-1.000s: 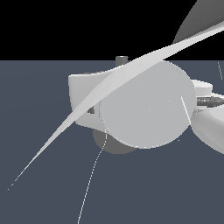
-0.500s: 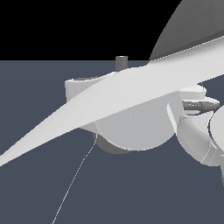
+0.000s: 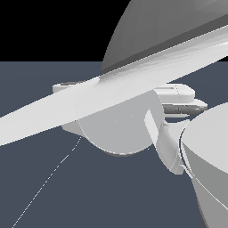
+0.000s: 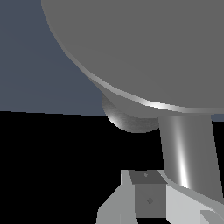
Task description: Turn on the faucet by rotating a designated handle.
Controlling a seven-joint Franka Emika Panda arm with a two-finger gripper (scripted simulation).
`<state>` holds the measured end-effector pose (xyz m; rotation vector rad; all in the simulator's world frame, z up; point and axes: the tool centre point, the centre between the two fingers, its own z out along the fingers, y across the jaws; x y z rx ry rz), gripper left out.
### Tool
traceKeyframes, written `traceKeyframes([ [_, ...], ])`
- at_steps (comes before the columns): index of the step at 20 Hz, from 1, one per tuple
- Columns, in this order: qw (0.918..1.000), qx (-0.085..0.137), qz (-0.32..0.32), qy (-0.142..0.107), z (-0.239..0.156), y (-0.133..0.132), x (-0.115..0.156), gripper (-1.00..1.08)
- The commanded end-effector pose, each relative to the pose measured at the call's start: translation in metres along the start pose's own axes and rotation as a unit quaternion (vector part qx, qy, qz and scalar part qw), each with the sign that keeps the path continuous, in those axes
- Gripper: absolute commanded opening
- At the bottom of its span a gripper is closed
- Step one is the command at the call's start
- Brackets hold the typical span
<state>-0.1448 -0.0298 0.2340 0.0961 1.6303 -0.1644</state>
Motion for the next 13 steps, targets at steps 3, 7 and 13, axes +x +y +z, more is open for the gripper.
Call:
traceKeyframes([
  [3,0.9978,-0.06,0.023,-0.016,-0.006,0.062,-0.026,-1.0],
  [7,0.9972,-0.066,0.025,-0.023,-0.008,0.075,-0.031,-1.0],
  [13,0.9965,-0.073,0.027,-0.031,-0.011,0.091,-0.037,-1.0],
])
